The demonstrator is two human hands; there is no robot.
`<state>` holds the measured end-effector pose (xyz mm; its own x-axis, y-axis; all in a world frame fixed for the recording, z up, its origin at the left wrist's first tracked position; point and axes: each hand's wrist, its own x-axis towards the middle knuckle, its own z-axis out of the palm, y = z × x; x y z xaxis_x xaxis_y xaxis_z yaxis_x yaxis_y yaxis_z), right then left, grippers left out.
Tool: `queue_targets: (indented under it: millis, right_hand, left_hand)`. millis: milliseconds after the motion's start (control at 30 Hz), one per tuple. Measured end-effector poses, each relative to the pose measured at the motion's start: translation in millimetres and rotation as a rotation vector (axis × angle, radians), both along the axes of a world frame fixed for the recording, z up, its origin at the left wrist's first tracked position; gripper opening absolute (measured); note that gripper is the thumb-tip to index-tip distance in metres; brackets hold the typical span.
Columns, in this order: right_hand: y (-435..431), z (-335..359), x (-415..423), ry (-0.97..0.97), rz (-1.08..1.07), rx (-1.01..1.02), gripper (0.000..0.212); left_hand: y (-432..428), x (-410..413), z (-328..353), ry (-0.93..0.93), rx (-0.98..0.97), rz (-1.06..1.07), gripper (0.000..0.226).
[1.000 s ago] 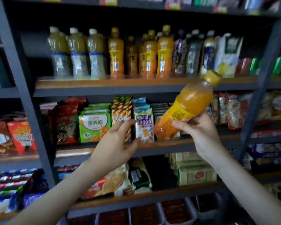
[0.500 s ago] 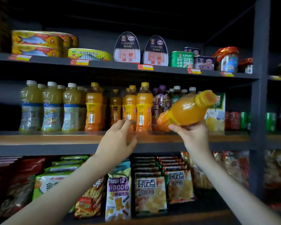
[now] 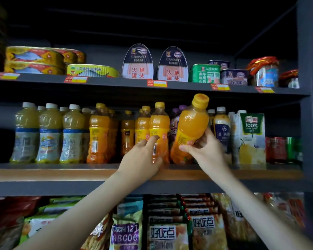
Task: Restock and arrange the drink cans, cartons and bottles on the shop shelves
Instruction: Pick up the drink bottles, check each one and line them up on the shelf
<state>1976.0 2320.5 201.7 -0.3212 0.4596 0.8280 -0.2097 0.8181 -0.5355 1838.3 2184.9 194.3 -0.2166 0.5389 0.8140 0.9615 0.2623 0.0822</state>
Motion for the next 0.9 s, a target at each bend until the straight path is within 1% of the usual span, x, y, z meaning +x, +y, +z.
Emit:
queue_targets:
  millis: [67, 100, 200, 267, 367, 500, 533, 600, 633, 700, 733, 767, 833, 900]
  right_hand:
    - [-0.2, -1.2, -6.7, -0.039, -0.034, -0.025, 0.054]
    - [-0.4, -0.8, -10.0, -0.067, -0.063, -0.032, 0.057]
    - [0.1, 9.6, -18.2, -0.208, -0.202, -0.035, 0.082]
    - [-0.1, 17.6, -23.1, -0.328, -0.285, -0.019, 0.090]
    - [-2.6, 18.3, -31.1, -0.433, -0.317, -0.023, 0.090]
    - [-12.8, 17.0, -33.0, -0.460, -0.363, -0.069, 0.092]
    - [-16.8, 15.7, -34.2, -0.442, -0.434, -0.011, 0.094]
    - [-29.1, 11.0, -44.9, -0.347, -0.632, 0.238, 0.094]
    - [-42.3, 9.9, -54.1, -0.287, -0.670, 0.384, 0.091]
    - [-67.3, 10.8, -81.7, -0.232, -0.629, 0.608, 0.086]
    - [-76.8, 13.0, -98.2, -0.259, -0.587, 0.648, 0.085]
    - [-83.7, 16.9, -116.9, -0.302, -0.537, 0.633, 0.085]
    - [-89.3, 28.3, -154.9, -0.415, -0.469, 0.551, 0.087]
    - [-88.3, 40.0, -190.8, -0.519, -0.467, 0.511, 0.090]
  left_hand:
    - [3.3, -3.3, 1.4, 0.010, -0.022, -0.004, 0.057]
    - [4.8, -6.2, 1.6, 0.019, -0.035, -0.001, 0.055]
    - [6.8, -12.9, 6.1, 0.035, -0.079, -0.020, 0.050]
    - [6.9, -16.2, 12.1, 0.037, -0.085, -0.034, 0.047]
    - [3.8, -29.0, 19.7, 0.079, -0.069, -0.027, 0.048]
    - [-20.3, -67.4, 28.4, 0.234, -0.059, 0.071, 0.050]
    - [-29.7, -81.0, 31.7, 0.295, -0.065, 0.111, 0.049]
    - [-49.6, -112.5, 40.8, 0.445, -0.076, 0.203, 0.048]
    - [-58.1, -131.1, 45.8, 0.509, -0.068, 0.244, 0.052]
    - [-74.7, -171.7, 54.4, 0.613, -0.064, 0.275, 0.063]
    - [-82.4, -188.2, 58.0, 0.642, -0.102, 0.290, 0.068]
    - [-90.0, -201.7, 61.2, 0.656, -0.145, 0.311, 0.072]
    - [-99.7, -221.0, 63.3, 0.652, -0.196, 0.338, 0.078]
    - [-101.2, -231.5, 63.4, 0.653, -0.218, 0.342, 0.082]
